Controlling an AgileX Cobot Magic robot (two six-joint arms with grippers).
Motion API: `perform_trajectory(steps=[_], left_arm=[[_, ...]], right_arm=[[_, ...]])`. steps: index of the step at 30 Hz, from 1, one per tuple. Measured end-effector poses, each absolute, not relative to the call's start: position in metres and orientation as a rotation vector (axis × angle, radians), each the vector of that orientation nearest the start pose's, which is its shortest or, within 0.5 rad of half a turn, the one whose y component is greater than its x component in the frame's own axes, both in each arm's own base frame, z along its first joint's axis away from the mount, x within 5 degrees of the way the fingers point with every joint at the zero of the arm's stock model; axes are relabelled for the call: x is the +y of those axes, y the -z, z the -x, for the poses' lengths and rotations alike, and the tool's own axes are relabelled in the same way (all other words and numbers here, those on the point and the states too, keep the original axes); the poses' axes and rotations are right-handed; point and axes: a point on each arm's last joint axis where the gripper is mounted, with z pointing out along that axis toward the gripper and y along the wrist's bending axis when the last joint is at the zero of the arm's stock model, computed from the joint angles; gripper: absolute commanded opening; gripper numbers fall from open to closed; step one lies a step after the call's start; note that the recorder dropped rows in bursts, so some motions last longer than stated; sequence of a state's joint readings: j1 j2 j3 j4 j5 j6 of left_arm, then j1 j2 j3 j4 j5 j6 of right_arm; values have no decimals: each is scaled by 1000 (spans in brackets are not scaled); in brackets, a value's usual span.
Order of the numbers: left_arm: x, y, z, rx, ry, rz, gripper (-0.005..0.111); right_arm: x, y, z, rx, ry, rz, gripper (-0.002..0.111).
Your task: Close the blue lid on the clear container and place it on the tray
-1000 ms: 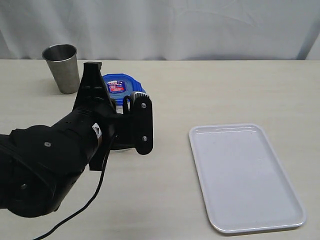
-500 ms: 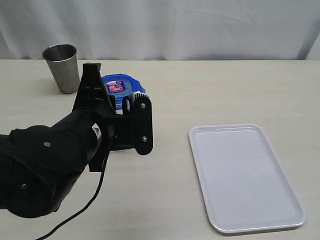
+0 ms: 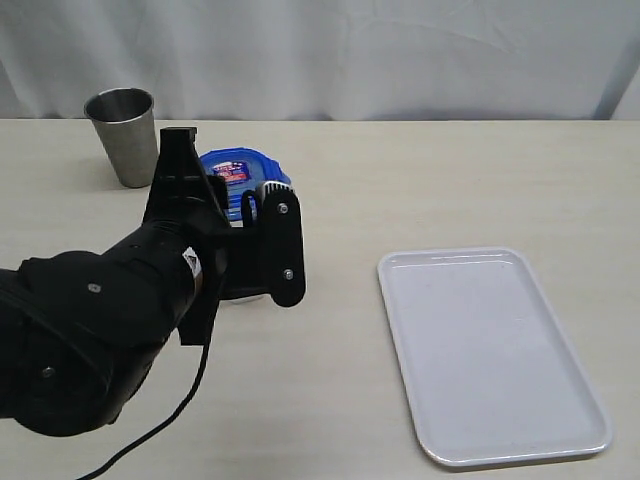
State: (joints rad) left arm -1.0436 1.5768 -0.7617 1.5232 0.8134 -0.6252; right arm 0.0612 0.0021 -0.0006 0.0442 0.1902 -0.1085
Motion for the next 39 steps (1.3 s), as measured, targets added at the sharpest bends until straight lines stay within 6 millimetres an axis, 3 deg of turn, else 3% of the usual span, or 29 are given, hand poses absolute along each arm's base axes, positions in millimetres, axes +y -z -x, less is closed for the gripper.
perform_trajectory(steps=[22,31,36,37,39], left_arm=[[-207,-230,-182,1803,-489,-1398,54],[-201,-274,-179,1824,-345,-1211,52],[-179,-307,-201,1953,-233,-930,29],[-176,-312,-206,1971,-199,-884,15],[-165,-323,-222,2005,-71,-765,0]], right_arm=[[4,-196,-56,1671,-4,112,4],[4,-196,-56,1671,-4,112,4],[4,-196,-56,1671,-4,112,4],[4,-196,-56,1671,-4,112,4],[4,-196,-56,1671,-4,112,4]])
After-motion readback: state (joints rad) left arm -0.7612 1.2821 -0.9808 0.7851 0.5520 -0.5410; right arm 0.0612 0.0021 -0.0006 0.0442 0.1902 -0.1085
